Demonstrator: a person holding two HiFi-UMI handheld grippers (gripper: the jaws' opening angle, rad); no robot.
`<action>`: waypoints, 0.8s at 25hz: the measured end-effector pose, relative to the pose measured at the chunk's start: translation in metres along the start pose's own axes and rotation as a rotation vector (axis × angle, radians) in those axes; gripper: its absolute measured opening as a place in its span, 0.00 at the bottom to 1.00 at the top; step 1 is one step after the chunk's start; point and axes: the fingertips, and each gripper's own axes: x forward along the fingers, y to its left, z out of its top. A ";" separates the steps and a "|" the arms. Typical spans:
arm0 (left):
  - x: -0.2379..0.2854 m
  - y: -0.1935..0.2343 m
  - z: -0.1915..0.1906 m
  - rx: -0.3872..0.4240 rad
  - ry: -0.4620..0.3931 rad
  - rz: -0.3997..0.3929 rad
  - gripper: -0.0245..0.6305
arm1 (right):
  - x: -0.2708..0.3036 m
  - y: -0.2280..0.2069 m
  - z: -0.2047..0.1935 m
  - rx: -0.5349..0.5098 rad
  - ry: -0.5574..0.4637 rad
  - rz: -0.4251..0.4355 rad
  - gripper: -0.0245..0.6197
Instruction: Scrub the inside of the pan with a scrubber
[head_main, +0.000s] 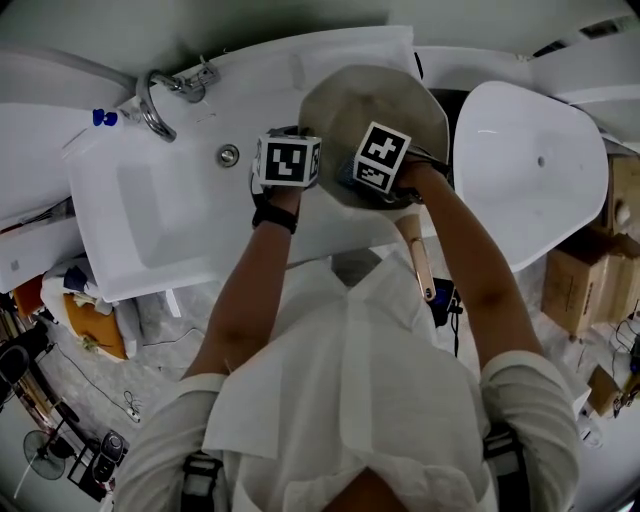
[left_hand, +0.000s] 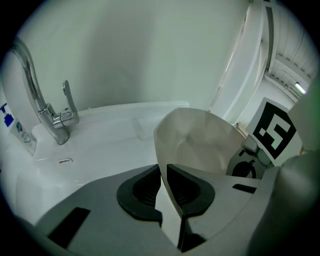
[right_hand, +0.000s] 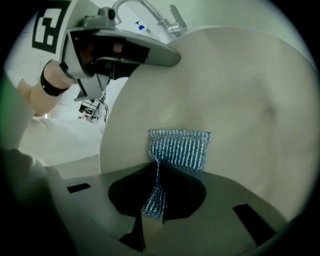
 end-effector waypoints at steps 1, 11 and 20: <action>0.000 0.000 0.000 -0.001 -0.001 0.001 0.11 | -0.001 -0.002 -0.012 -0.007 0.059 -0.010 0.09; 0.000 0.001 0.000 -0.007 -0.005 -0.008 0.11 | -0.038 -0.075 -0.081 -0.096 0.504 -0.283 0.09; 0.001 -0.001 0.000 0.009 -0.004 -0.012 0.11 | -0.076 -0.154 -0.044 -0.399 0.658 -0.684 0.09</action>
